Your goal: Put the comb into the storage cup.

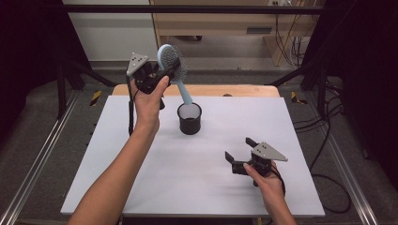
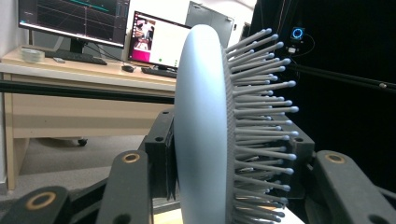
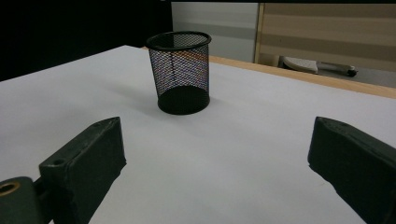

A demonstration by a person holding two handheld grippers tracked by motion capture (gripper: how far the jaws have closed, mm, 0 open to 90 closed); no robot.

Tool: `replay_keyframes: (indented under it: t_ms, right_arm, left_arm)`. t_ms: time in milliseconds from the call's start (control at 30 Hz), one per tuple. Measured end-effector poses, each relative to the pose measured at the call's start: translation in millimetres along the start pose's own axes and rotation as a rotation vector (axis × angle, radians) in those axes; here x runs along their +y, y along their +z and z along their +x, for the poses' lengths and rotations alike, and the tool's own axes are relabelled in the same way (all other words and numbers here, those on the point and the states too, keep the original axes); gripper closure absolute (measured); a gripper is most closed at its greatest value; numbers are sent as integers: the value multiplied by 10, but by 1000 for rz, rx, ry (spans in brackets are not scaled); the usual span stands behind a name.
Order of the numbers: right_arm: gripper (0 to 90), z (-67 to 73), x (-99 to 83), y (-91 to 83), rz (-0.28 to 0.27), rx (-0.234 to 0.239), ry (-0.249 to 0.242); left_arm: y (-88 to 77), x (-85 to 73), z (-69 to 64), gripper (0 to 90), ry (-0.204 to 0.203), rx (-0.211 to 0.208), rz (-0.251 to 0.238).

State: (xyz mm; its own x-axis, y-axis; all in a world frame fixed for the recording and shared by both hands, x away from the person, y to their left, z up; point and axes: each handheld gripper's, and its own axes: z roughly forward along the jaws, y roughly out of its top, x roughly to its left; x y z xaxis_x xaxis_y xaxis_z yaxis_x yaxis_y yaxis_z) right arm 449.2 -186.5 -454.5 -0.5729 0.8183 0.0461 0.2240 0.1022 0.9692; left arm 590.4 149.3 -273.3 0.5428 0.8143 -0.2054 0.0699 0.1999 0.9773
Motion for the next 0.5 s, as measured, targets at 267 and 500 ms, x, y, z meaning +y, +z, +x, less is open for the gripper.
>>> replay_keyframes:
  t_ms: [267,500]
  right_arm:
    - [41,5,-2,10,-3,-1,-3]
    - [41,11,-4,18,3,3,-4]
  left_arm:
    - [36,-31,9,504,13,3,10]
    - [72,-68,9,504,34,7,21]
